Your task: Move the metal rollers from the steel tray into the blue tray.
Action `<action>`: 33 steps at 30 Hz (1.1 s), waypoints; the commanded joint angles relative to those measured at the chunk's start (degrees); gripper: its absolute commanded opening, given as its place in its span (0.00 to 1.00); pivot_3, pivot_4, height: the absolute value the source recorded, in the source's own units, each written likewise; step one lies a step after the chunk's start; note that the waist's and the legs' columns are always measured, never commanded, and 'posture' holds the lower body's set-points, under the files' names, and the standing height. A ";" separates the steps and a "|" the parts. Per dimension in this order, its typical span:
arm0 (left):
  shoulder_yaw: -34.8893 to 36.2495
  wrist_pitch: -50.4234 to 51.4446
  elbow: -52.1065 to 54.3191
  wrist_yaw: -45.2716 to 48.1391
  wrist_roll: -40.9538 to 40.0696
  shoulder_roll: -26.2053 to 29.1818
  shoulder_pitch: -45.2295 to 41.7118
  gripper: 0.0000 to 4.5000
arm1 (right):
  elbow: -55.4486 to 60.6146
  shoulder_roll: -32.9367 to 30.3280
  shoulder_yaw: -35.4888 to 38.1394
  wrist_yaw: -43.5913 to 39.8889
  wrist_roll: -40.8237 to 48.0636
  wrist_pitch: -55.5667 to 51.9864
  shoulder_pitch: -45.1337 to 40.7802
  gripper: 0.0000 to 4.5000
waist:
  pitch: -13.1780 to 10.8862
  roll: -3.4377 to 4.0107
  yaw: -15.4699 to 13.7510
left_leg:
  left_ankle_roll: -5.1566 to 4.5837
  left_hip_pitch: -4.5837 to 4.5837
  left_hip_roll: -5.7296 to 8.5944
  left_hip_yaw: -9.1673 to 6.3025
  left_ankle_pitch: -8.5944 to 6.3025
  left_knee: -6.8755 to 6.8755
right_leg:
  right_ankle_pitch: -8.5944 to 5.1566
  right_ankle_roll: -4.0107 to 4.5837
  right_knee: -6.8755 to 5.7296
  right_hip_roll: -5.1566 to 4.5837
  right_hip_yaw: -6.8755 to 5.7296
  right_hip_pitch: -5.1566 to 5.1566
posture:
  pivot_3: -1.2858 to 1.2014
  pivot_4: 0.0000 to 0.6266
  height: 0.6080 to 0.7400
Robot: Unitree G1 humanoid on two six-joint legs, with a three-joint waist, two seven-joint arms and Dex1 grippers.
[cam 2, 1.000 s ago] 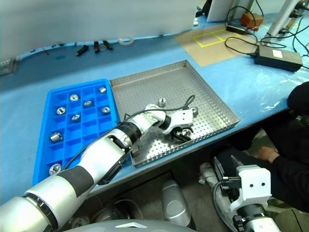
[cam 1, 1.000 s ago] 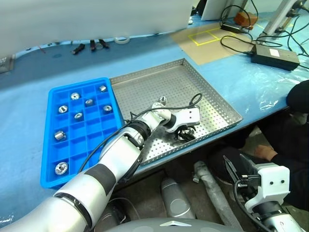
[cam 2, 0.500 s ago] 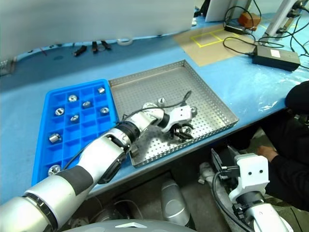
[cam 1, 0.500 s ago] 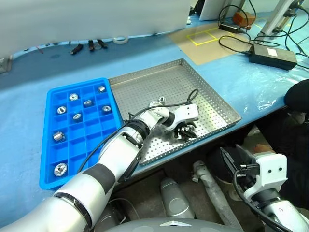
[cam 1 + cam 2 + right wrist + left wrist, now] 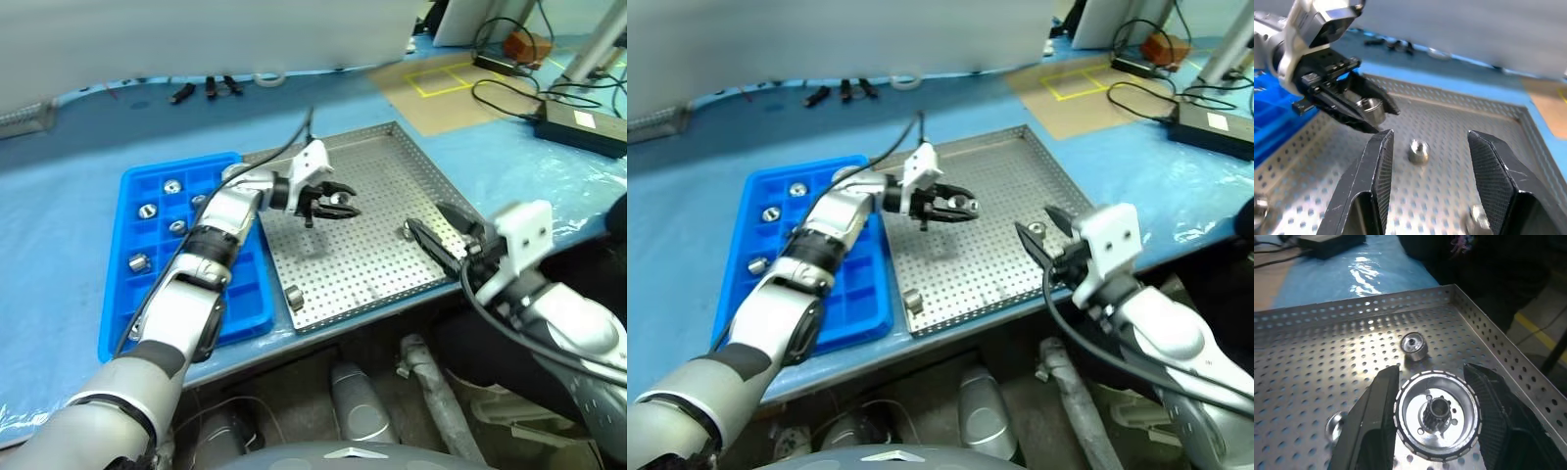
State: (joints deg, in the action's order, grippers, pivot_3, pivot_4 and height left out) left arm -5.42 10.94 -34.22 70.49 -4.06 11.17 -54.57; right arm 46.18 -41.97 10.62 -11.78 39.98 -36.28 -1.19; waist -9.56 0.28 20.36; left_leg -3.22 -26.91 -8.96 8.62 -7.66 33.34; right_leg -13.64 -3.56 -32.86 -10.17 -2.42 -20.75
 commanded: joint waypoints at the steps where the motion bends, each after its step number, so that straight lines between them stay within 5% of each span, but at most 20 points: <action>1: 1.10 7.37 13.90 -4.09 -2.43 2.43 4.49 0.38 | -3.69 -0.02 -3.67 -5.79 0.45 -0.09 -6.67 0.55 | -0.05 0.08 -2.86 | -0.03 -0.07 -0.04 -0.01 0.02 0.02 | 0.00 0.01 -0.06 0.02 -0.08 -0.03 | 0.43 0.24 1.00; 10: 3.59 18.43 38.06 -17.68 -3.84 8.60 21.08 0.38 | -16.79 4.12 -13.40 -18.77 -3.46 1.89 -22.45 0.55 | -0.21 0.49 -20.97 | 0.38 -0.15 -0.92 0.02 0.32 0.16 | -0.35 0.73 -1.04 0.61 -0.51 -0.31 | 0.53 0.24 1.00; 14: 4.48 21.61 42.84 -21.65 -5.03 9.67 25.14 0.38 | -19.37 5.98 -15.15 -22.33 -4.89 2.51 -25.09 0.55 | -0.21 0.50 -26.03 | 0.78 -0.16 -0.96 0.12 0.57 -0.03 | -0.51 1.13 -1.46 0.73 -0.49 -0.48 | 0.55 0.24 1.00; 33: 3.36 28.12 47.56 -20.71 -12.11 20.01 32.78 0.38 | -17.34 9.34 -14.93 -23.20 -7.50 -0.06 -22.77 0.55 | -0.17 0.54 -27.44 | 3.28 0.16 -2.08 0.18 2.18 -1.83 | -0.51 1.43 -2.11 2.11 -0.45 -1.63 | 0.54 0.24 1.00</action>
State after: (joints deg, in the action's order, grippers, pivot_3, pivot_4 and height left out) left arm -3.40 39.99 11.71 50.58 -15.19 31.14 -21.62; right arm 26.07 -33.04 -5.74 -35.44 32.44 -36.45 -23.92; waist -9.73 0.82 -7.08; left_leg 0.06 -26.74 -11.04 8.81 -5.48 31.48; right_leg -14.16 -2.12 -34.98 -8.05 -2.87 -22.40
